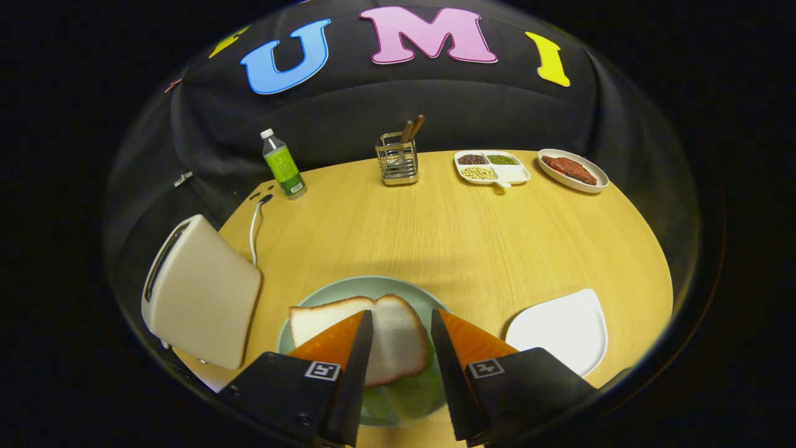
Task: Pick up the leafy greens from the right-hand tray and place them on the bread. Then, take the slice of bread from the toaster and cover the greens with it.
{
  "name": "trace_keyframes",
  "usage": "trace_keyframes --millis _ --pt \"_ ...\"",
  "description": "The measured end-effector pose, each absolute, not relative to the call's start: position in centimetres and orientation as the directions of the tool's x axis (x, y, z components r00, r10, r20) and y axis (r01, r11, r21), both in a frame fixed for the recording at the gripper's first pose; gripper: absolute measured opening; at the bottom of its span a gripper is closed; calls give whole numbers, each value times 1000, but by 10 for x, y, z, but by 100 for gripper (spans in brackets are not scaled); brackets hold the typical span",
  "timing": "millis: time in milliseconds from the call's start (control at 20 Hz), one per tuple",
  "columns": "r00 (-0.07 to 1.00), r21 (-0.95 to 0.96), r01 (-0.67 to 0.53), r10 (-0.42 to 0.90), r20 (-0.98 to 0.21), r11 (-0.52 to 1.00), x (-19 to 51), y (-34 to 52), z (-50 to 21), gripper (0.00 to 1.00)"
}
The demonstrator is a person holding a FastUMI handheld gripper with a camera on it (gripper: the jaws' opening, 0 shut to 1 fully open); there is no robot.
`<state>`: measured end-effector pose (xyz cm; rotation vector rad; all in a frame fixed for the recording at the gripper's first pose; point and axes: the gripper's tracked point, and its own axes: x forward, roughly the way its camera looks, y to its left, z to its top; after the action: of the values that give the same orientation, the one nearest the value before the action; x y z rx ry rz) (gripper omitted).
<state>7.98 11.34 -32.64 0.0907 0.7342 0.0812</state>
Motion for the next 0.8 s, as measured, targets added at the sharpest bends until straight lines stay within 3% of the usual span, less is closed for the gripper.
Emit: trace_keyframes --millis 250,800 --pt "767 73 -38 76 -637 997 70 94 -310 99" --pt "930 -93 -19 -17 -368 995 58 33 -155 99"
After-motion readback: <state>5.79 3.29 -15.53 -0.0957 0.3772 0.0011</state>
